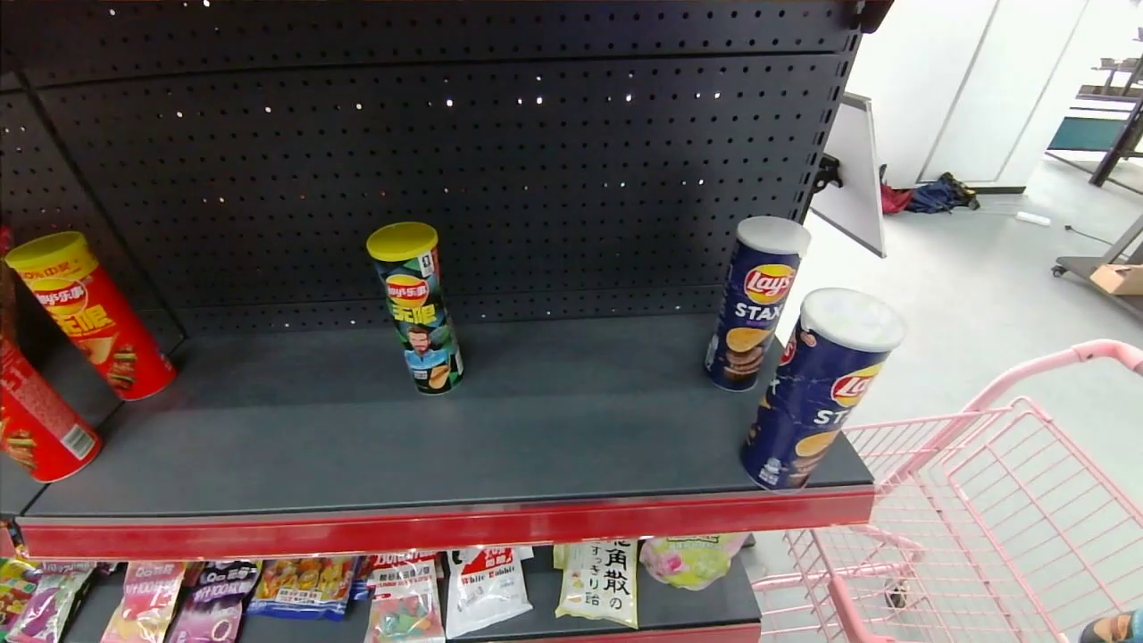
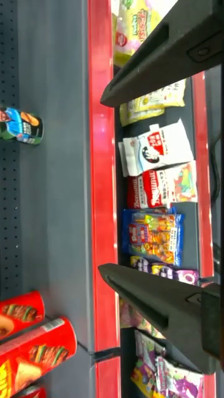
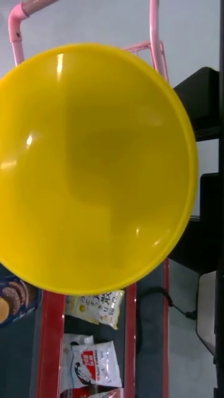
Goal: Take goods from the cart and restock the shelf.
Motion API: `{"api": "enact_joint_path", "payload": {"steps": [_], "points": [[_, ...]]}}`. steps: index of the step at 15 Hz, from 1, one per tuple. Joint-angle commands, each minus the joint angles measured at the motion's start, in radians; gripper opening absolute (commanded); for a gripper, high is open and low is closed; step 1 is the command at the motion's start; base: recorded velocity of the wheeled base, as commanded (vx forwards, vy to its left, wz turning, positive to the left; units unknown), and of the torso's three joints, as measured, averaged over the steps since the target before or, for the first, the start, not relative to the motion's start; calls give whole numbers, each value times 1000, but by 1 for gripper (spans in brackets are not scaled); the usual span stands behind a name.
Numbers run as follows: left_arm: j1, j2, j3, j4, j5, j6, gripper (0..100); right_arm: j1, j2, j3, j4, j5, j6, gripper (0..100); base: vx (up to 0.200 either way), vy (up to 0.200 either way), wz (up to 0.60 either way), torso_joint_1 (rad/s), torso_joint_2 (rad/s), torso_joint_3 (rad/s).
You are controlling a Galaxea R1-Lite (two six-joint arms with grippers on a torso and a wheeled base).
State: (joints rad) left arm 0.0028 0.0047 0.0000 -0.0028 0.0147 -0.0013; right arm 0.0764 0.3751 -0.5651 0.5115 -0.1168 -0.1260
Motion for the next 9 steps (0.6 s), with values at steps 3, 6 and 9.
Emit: {"api": "enact_joint_path", "payload": {"steps": [3, 6, 9], "points": [[0, 0, 0, 0, -1, 1, 100, 2, -67, 47, -33, 5, 8, 0, 0, 0, 0, 0, 0, 0], [0, 0, 0, 0, -1, 1, 100, 2, -84, 85, -91, 9, 9, 0, 0, 200, 0, -2, -1, 1], [0, 0, 0, 0, -1, 1, 100, 2, -88, 97, -103, 9, 8, 0, 0, 200, 0, 9, 9, 4]]}}
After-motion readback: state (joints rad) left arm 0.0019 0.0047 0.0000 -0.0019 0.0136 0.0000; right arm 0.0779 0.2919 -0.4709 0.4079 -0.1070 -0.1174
